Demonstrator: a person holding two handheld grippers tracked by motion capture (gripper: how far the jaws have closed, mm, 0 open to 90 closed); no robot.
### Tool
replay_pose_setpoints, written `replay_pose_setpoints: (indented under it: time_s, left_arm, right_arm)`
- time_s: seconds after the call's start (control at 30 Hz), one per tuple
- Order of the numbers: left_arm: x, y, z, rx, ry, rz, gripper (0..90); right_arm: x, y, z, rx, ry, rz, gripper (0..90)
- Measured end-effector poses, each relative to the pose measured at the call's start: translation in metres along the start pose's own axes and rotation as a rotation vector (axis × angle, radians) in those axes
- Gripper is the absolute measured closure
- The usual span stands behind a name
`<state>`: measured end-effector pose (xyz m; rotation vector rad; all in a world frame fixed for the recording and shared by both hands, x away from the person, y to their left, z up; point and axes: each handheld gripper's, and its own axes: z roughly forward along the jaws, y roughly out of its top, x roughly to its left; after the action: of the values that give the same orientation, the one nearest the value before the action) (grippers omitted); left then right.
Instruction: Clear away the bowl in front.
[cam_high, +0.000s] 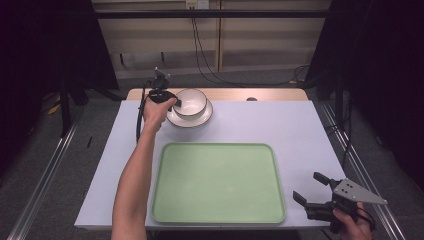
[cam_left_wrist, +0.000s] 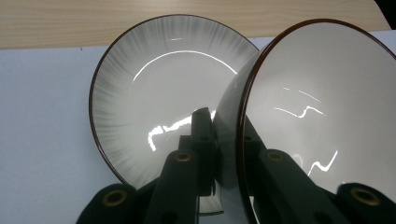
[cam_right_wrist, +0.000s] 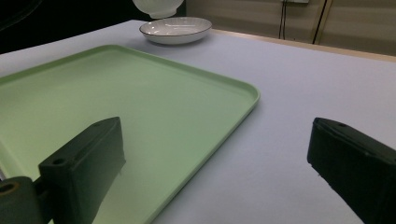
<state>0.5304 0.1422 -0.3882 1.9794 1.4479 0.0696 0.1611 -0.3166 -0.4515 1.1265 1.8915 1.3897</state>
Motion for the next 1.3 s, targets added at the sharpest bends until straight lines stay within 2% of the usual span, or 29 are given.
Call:
replay_pose_setpoints:
  time_s: [0.03, 0.13, 0.43, 0.47, 0.57, 0.6, 0.73, 0.9, 1.3]
  left_arm:
    - [-0.003, 0.0, -0.001, -0.009, -0.011, -0.006, 82.8]
    - [-0.008, -0.001, -0.007, -0.002, -0.015, 0.03, 82.8]
    - [-0.017, -0.007, -0.016, -0.01, -0.011, 0.042, 82.8]
    - [-0.018, -0.01, -0.02, -0.018, -0.028, 0.037, 82.8]
    - [-0.02, -0.013, -0.023, -0.022, -0.041, 0.032, 82.8]
    - [-0.023, -0.016, -0.025, -0.012, -0.031, 0.047, 82.7]
    - [-0.029, -0.02, -0.026, -0.004, -0.035, 0.065, 82.8]
    - [-0.042, -0.03, -0.024, 0.015, -0.07, 0.109, 82.8]
    - [-0.065, -0.041, -0.023, 0.035, -0.099, 0.143, 82.8]
  right_arm:
    - [0.0, 0.0, 0.0, -0.002, -0.001, -0.003, 3.4]
    - [0.0, 0.0, 0.0, -0.008, 0.001, -0.01, 3.4]
    - [0.001, 0.001, -0.001, -0.012, 0.007, -0.018, 3.4]
    - [0.002, 0.001, 0.0, -0.009, 0.013, -0.022, 3.4]
    - [0.001, 0.001, 0.0, -0.007, 0.015, -0.023, 3.4]
    - [0.001, 0.001, 0.0, -0.008, 0.013, -0.021, 3.4]
    - [0.001, 0.001, 0.0, -0.008, 0.012, -0.021, 3.4]
    - [0.002, 0.002, 0.0, -0.012, 0.01, -0.023, 3.4]
    - [0.003, 0.003, 0.002, -0.014, 0.03, -0.029, 3.4]
